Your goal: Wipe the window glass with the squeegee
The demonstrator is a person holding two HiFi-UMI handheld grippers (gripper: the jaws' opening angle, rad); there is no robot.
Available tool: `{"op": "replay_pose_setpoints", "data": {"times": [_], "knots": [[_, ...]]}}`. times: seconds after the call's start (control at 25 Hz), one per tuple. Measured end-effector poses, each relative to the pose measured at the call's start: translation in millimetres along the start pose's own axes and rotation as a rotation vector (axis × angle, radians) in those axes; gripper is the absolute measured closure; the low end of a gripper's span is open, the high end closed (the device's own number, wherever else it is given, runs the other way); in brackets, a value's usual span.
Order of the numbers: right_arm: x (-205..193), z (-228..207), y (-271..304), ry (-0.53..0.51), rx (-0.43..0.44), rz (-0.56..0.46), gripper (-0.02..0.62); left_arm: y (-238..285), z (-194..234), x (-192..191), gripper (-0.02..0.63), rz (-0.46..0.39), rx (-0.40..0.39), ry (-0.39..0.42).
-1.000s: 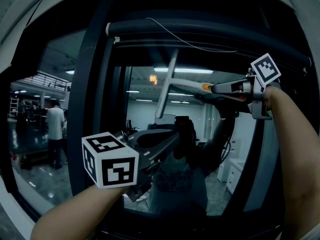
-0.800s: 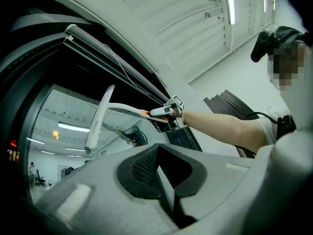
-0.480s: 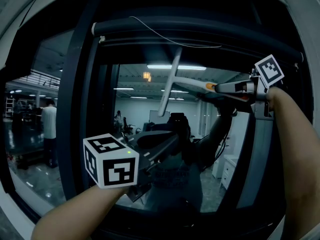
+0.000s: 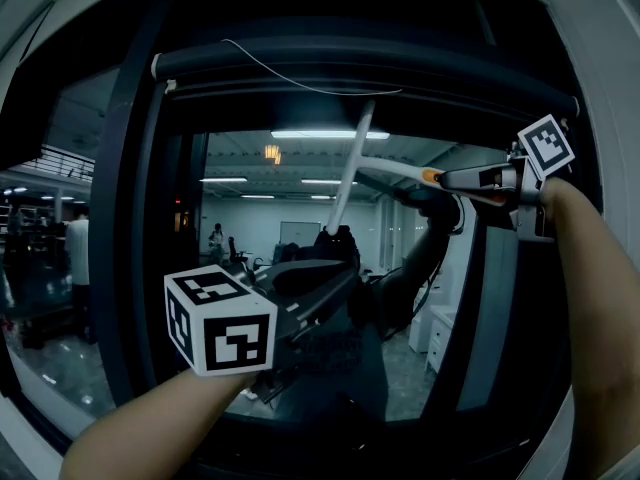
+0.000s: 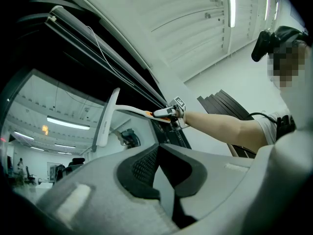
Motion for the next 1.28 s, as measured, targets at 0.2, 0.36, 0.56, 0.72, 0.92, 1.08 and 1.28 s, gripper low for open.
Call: {"op": "replay_pose_setpoints", "data": {"times": [0.2, 0.36, 0.56, 0.72, 0.92, 1.08, 1.28], "knots": [[-15, 11, -60, 0.024, -0.033, 0.010, 0.520, 30, -39, -11, 0.606, 0.014, -0.035, -0.001], [-19, 3, -64, 0.042, -0.053, 0.016, 0.522, 37, -27, -11, 0.606, 0.021, -0.053, -0.010], [-23, 2, -91, 0.054, -0.097, 0.040, 0.520, 56, -30, -19, 0.606, 0.026, -0.084, -0.023], [-25, 12, -128, 0.067, -0.132, 0.066, 0.520, 75, -48, -29, 0.606, 0.022, -0.114, -0.036], [-25, 6, -137, 0.083, -0.181, 0.095, 0.520, 89, -32, -36, 0.606, 0.022, -0.155, -0.059], [-28, 10, -165, 0.091, -0.217, 0.121, 0.520, 109, -42, -48, 0.606, 0.021, -0.186, -0.076], [-32, 10, -189, 0.110, -0.255, 0.147, 0.520, 129, -46, -60, 0.606, 0.022, -0.205, -0.090]]}}
Point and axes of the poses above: the fingertips, and each gripper's own axes: y forward along the fingers, z to its left, x out of its top, the point moved 10 cm from there along -y, backward along the fingers, and after that the axes turned 15 degrees about -y, right-handed, at the moved point
